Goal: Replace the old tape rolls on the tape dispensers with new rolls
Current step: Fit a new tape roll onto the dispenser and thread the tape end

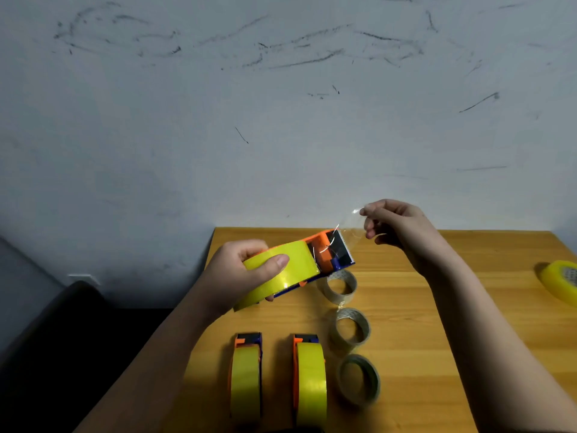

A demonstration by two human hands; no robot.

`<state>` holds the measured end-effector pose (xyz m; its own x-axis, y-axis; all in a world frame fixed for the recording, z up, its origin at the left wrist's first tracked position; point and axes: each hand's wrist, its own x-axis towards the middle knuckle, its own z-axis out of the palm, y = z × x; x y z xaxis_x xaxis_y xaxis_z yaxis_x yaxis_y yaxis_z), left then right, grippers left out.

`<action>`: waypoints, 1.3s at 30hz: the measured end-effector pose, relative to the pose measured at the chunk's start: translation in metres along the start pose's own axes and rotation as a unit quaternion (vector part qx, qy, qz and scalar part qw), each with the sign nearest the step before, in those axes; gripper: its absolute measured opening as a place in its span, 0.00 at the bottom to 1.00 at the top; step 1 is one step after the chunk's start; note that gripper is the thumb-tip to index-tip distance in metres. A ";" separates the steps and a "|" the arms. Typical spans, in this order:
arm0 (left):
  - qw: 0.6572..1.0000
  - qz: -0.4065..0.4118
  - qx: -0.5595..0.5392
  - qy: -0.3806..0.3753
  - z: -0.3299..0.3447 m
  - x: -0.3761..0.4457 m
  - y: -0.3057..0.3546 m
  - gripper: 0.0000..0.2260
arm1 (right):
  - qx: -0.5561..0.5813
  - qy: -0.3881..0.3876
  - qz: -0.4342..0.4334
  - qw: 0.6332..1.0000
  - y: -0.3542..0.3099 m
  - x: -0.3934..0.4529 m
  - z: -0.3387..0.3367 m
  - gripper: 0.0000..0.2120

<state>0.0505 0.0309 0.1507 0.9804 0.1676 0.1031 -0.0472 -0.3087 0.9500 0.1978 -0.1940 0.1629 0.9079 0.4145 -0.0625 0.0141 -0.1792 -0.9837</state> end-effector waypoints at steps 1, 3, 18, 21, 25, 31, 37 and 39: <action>1.000 -0.003 -0.007 -0.011 0.000 -0.001 0.001 0.13 | -0.010 -0.004 -0.009 1.000 0.000 0.000 0.001 0.07; 0.999 -0.017 -0.042 -0.027 -0.001 -0.001 0.000 0.18 | -0.019 0.002 -0.029 0.999 0.002 0.001 0.005 0.07; 0.995 -0.037 -0.095 0.021 -0.009 -0.004 -0.004 0.17 | 0.017 0.013 -0.108 0.994 0.017 -0.010 -0.004 0.06; 0.995 -0.041 -0.091 0.011 -0.009 -0.005 -0.005 0.22 | 0.020 -0.024 -0.067 0.997 0.017 -0.013 -0.013 0.07; 0.995 -0.027 -0.096 -0.009 -0.010 -0.005 -0.007 0.25 | 0.066 -0.066 0.049 0.994 0.013 -0.014 -0.014 0.07; 0.994 0.001 -0.109 -0.025 -0.015 -0.004 -0.010 0.21 | 0.273 -0.103 0.189 0.938 0.017 -0.007 -0.001 0.02; 0.992 0.010 -0.124 -0.018 -0.021 -0.004 -0.019 0.25 | 0.319 -0.172 0.100 0.927 0.035 -0.005 -0.007 0.17; 0.992 0.012 -0.127 -0.014 -0.020 -0.003 -0.021 0.30 | 0.324 -0.169 0.096 0.926 0.041 -0.005 -0.006 0.18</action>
<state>0.0445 0.0559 0.1360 0.9833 0.1350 0.1224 -0.1145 -0.0652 0.9913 0.1967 -0.2084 0.1241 0.6825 0.7062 -0.1883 -0.4887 0.2493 -0.8361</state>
